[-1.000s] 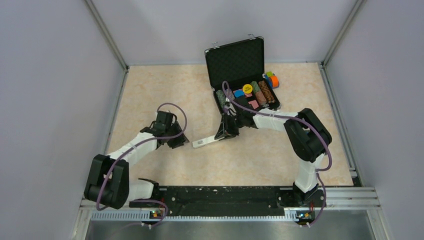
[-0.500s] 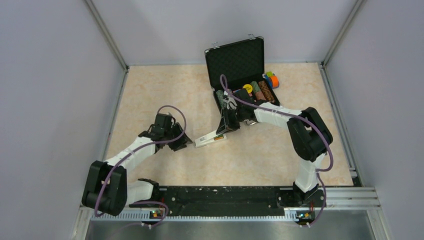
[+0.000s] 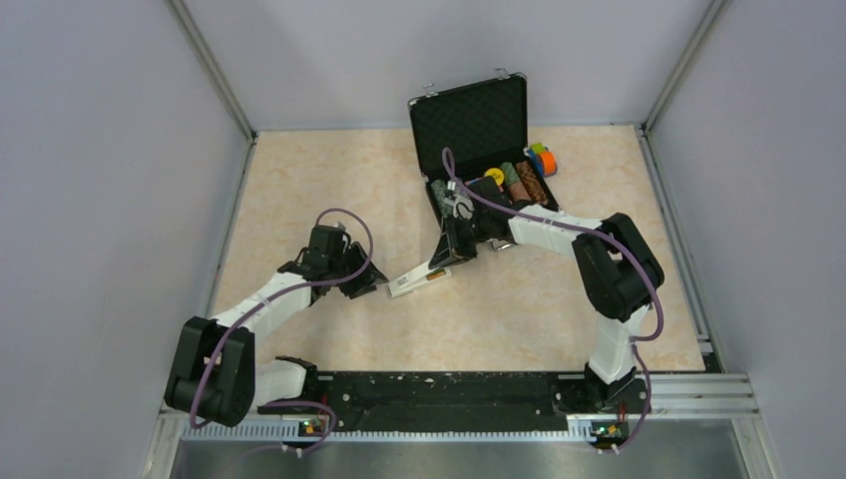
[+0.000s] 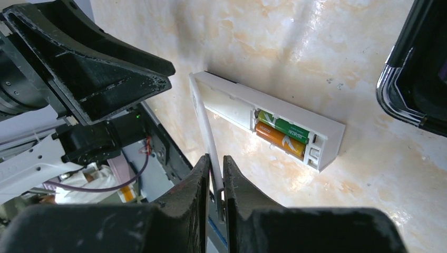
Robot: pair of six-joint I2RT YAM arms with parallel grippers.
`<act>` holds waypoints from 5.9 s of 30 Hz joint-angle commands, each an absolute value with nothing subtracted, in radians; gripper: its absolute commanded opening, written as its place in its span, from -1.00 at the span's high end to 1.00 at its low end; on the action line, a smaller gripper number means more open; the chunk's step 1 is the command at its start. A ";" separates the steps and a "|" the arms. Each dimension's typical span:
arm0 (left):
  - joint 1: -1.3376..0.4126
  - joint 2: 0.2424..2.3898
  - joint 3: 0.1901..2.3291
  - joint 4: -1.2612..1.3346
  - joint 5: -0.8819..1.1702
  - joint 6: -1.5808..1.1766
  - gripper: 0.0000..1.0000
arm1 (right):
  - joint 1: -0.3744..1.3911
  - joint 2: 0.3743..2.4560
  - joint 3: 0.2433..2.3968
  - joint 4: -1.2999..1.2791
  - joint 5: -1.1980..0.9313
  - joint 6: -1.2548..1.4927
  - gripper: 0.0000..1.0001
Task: Load the batteries into the remote control
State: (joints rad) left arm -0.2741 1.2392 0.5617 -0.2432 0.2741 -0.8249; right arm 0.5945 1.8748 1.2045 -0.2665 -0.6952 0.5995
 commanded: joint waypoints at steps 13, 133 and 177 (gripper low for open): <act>-0.275 1.249 0.562 -0.195 0.299 -0.815 0.09 | 0.555 1.878 1.196 -0.202 -0.819 0.622 1.00; -0.333 1.296 0.531 0.030 0.185 -0.840 -0.09 | 0.631 1.708 0.774 0.240 -0.455 1.119 1.00; -0.332 1.381 0.542 0.040 0.214 -0.806 -0.02 | 0.684 1.690 0.755 0.099 -0.292 1.069 1.00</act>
State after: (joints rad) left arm -0.3355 1.3552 0.5091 0.0212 0.2134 -0.8276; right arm 0.6716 1.6711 0.7723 0.1925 -0.3660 1.0805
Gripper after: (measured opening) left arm 0.508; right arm 0.048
